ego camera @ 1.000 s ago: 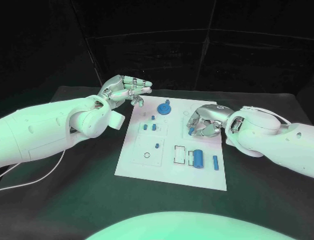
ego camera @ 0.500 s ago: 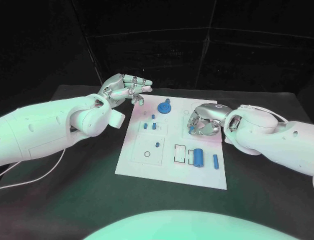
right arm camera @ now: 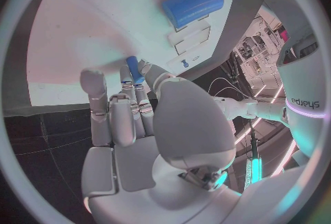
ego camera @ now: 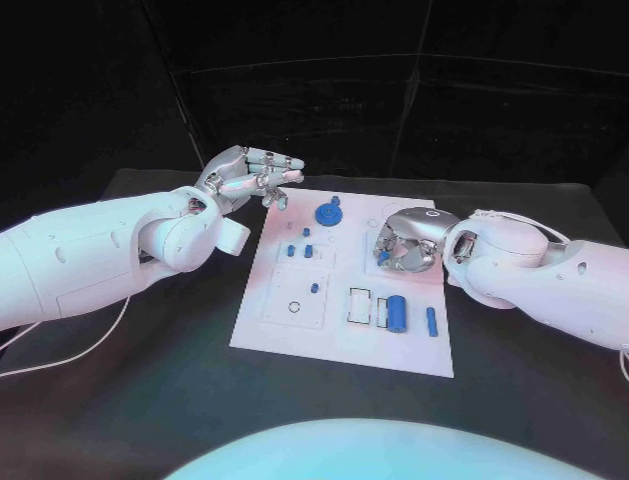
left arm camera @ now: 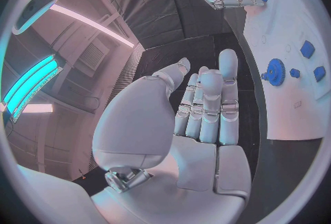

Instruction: Assemble the parts on the task board

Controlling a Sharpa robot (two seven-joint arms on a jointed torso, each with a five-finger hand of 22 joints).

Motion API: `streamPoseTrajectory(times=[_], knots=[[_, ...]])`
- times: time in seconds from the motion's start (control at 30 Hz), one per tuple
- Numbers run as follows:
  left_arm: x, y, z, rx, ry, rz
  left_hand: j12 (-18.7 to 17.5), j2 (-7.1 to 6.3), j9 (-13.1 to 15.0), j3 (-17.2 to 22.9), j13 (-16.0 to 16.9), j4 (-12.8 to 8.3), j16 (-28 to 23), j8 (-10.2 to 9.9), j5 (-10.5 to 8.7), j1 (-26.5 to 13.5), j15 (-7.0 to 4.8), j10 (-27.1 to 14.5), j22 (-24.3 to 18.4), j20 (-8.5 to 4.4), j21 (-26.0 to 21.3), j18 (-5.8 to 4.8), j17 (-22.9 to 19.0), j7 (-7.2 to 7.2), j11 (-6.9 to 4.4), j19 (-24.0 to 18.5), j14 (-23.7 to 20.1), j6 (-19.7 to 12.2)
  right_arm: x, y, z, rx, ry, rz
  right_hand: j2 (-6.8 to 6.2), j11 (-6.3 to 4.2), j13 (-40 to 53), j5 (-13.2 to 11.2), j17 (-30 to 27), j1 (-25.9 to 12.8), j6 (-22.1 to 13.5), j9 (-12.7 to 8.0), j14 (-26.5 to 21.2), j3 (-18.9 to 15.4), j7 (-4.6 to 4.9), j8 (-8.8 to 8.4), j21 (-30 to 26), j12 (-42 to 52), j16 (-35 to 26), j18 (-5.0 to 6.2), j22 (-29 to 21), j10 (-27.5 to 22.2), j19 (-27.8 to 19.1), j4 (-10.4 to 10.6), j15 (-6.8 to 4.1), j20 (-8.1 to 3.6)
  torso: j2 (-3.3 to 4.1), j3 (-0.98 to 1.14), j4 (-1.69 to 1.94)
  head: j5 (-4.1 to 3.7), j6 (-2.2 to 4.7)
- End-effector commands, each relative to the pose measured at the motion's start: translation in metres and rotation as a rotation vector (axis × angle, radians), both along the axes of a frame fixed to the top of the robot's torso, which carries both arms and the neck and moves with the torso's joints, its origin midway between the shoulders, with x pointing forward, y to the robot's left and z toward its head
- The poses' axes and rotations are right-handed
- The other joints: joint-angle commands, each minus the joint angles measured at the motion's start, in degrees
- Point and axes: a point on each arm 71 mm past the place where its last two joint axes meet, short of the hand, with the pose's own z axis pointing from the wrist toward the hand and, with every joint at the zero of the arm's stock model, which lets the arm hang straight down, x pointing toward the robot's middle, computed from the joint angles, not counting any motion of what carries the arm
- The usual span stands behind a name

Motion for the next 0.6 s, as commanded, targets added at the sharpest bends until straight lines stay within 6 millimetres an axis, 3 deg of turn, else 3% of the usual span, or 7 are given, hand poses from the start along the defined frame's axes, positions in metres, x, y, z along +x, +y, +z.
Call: streamPoseTrajectory(times=[0.03,0.6], knots=[[0.000,-0.001,0.001,-0.010,-0.004,-0.009,0.27,0.52,-0.09,-0.45,0.09,-0.05,-0.20,-0.13,-0.15,-0.05,-0.01,-0.35,-0.09,0.38,-0.21,0.72,0.01,0.08,0.11,-0.14,-0.21,-0.14,0.000,0.001,-0.001,-0.028,-0.009,0.004,-0.18,-0.01,0.04,-0.37,0.30,-0.16,0.55,0.08,3.14,0.44,0.03,0.34,0.39,-0.39,0.29,-0.22,0.16,0.39,0.40,0.08,-0.32,0.08,0.01,-0.03,0.01,-0.04,0.03],[0.000,0.000,0.002,-0.009,-0.005,-0.006,0.27,0.52,-0.09,-0.45,0.09,-0.05,-0.20,-0.13,-0.15,-0.05,-0.01,-0.35,-0.09,0.38,-0.21,0.72,0.01,0.08,0.11,-0.14,-0.21,-0.14,-0.008,-0.003,0.014,0.103,-0.112,-0.008,1.01,-0.77,0.48,-1.28,0.84,1.92,2.82,0.09,3.31,3.13,-0.58,0.62,1.47,-0.67,0.78,-0.45,1.67,3.01,1.15,-1.33,-1.00,-0.58,-0.12,-0.05,-0.02,0.05,0.15]])
